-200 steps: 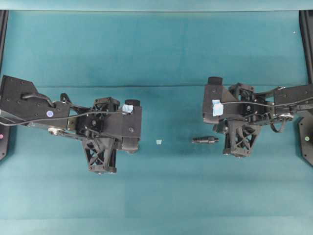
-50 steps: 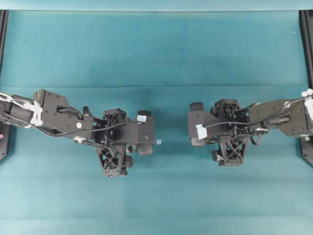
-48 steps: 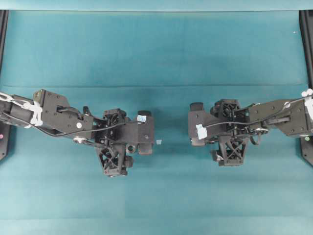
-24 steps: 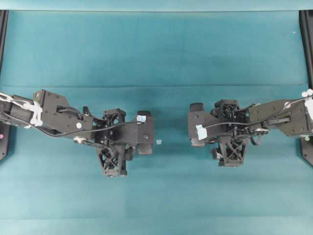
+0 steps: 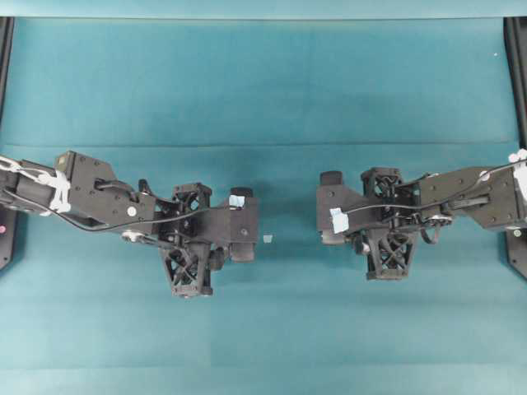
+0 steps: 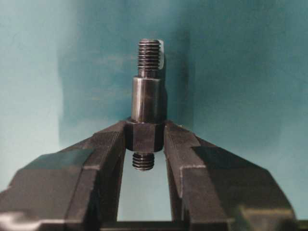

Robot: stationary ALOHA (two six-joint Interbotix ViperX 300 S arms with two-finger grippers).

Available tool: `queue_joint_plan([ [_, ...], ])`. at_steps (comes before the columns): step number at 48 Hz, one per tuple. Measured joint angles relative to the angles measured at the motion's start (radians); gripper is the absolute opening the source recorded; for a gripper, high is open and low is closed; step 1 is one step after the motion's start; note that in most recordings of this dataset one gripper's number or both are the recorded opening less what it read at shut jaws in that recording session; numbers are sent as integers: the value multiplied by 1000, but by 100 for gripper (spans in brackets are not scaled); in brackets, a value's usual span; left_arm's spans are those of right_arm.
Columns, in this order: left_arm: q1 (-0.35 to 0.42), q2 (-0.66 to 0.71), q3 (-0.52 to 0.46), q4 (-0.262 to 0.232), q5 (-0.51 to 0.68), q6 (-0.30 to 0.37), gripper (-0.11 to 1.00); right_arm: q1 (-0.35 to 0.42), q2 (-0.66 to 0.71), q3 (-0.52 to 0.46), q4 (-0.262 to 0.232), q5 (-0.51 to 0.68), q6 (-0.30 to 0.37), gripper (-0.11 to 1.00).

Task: Insert the washer onto the shaft with both hands.
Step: 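Lift the washer and shaft off the table with both grippers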

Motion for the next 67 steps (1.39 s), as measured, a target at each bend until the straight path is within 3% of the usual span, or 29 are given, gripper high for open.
queue_joint_plan([
  [54,0,0,0,0,-3,-8,37,-2,-3,12,2,-15,-6,1],
  [67,5,-23,35,0,-54,-11,37,-2,-18,41,2,-78,-8,1],
])
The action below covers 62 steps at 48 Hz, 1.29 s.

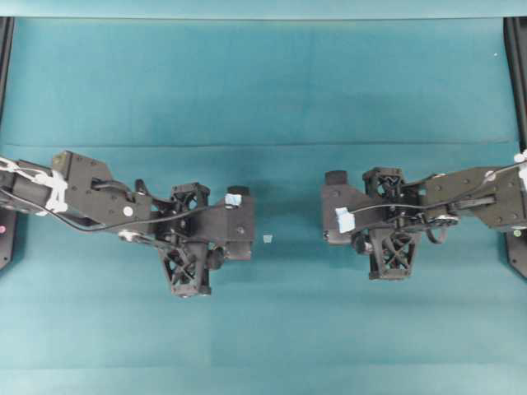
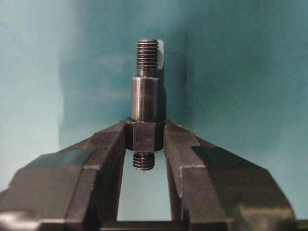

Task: Insert the washer onto the shaft with both hands.
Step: 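Lift the washer and shaft off the table with both grippers, then bring washer and shaft together, aligning washer over the shaft tip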

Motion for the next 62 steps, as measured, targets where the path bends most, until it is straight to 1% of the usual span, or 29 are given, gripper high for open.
queue_joint_plan([
  [12,12,-55,69,0,-66,-5,37,-9,-38,51,2,-51,2,0],
  [21,11,-98,95,0,-132,-6,37,-11,-78,98,14,-138,6,0],
  [29,11,-118,114,0,-227,-6,37,-11,-100,126,17,-199,29,0],
  [35,11,-129,127,0,-293,-6,37,-11,-124,149,17,-268,49,0],
  [49,11,-146,160,0,-400,-6,37,11,-164,187,17,-405,104,0],
  [53,11,-153,172,0,-453,-6,37,23,-173,201,17,-456,121,0],
  [62,9,-173,221,0,-612,-14,37,52,-186,222,18,-558,160,0],
])
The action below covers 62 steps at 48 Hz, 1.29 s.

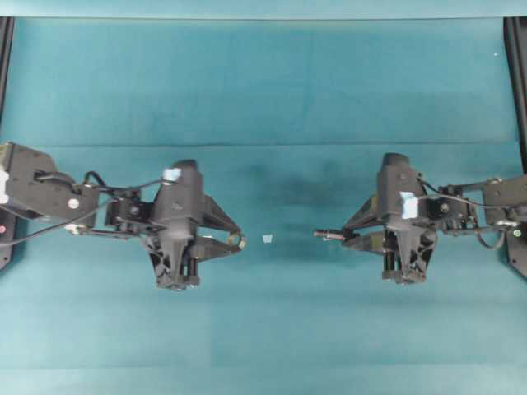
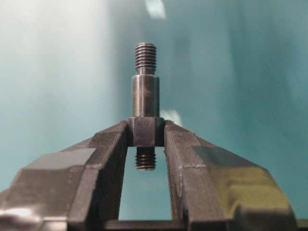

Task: Insert the washer onto the shaft with both hands.
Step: 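Bring washer and shaft together, aligning washer over the shaft tip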

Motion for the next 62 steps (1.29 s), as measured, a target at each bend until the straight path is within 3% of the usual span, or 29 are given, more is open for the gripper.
queue_joint_plan([
  [12,0,-18,57,0,-192,-78,37,40,-5,31,0,-140,35,0],
  [23,-6,-15,60,0,-284,-98,37,67,29,55,0,-305,107,0],
  [43,-46,51,58,0,-371,-198,37,120,195,38,11,-535,156,0],
  [62,-48,77,32,0,-376,-204,37,120,224,37,48,-650,156,0],
])
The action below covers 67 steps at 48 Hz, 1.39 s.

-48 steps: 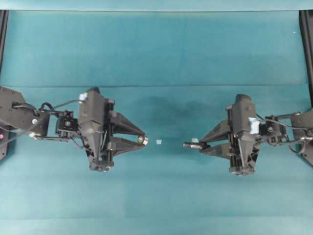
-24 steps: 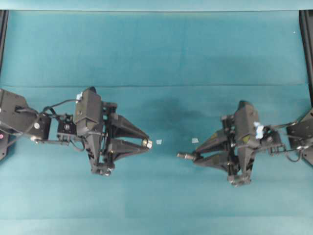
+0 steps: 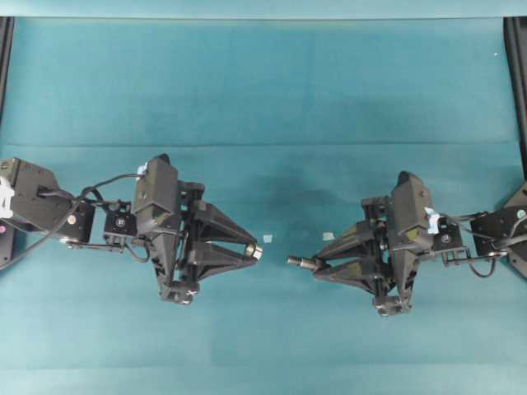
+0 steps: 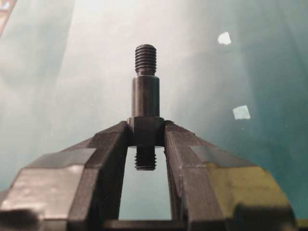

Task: Insert the washer onto the shaft with both hands.
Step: 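Bring washer and shaft together, aligning washer over the shaft tip, then push the washer with the left gripper down the shaft onto the collar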

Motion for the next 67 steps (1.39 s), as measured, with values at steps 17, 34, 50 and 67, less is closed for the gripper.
queue_joint_plan([
  [17,0,52,-35,0,-2,0,37,0,44,-2,11,-54,2,0],
  [34,-2,83,-83,0,-2,0,37,0,66,-2,15,-60,2,0],
  [50,-2,95,-95,0,3,0,37,0,67,-8,15,-60,2,0],
  [67,-2,123,-118,0,9,0,37,0,71,-17,15,-64,0,0],
])
